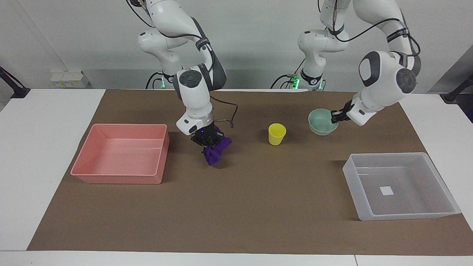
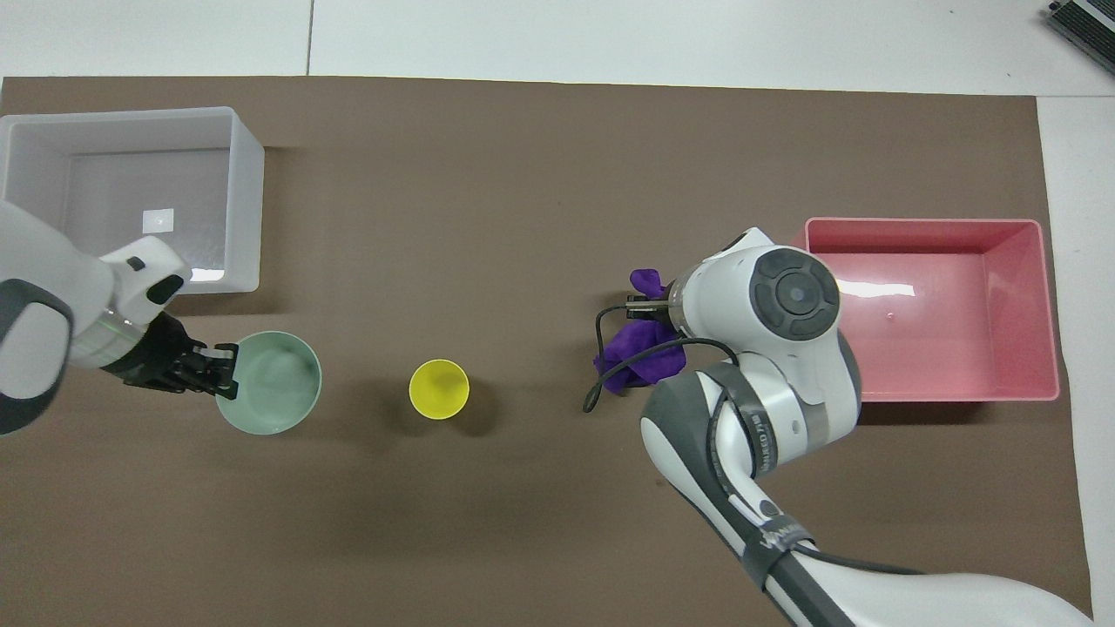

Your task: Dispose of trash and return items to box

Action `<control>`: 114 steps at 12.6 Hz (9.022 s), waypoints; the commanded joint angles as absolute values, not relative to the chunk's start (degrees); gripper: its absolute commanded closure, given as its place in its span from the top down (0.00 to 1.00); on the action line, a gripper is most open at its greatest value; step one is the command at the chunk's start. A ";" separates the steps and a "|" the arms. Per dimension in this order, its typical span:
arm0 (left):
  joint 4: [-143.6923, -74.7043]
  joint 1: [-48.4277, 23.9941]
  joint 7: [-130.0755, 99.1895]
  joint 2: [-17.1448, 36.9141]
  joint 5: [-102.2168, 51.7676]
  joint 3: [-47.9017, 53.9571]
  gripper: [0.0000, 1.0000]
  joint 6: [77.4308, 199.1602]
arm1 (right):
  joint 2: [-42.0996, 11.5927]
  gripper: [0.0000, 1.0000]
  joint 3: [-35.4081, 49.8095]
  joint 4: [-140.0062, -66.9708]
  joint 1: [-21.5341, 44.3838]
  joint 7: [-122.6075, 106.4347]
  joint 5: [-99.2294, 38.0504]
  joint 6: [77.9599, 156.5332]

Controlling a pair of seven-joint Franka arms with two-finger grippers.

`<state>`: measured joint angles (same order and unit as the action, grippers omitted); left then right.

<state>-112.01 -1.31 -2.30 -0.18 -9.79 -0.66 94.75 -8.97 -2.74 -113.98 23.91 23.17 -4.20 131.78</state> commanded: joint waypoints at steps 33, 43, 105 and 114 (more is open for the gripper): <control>-77.43 9.59 -2.37 25.86 -8.97 0.09 1.00 103.39 | -4.93 1.00 -1.84 -112.16 -3.88 1.39 0.26 124.65; -112.45 -16.14 -8.95 -1.48 -10.02 0.44 1.00 104.99 | 4.57 1.00 -1.76 -98.82 2.37 10.82 1.94 97.42; -84.35 2.55 -0.70 4.94 0.44 0.44 1.00 82.79 | 3.42 1.00 -8.00 -91.57 5.01 2.20 0.18 86.83; -94.75 -1.32 -0.70 -4.48 0.44 0.62 1.00 86.85 | 3.87 1.00 -7.82 -92.55 5.01 2.02 0.53 87.63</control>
<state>-95.21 -0.58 -1.23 -4.45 -0.67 1.05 87.71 2.40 -7.82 -90.51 4.96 3.12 1.05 86.15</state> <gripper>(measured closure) 0.000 0.000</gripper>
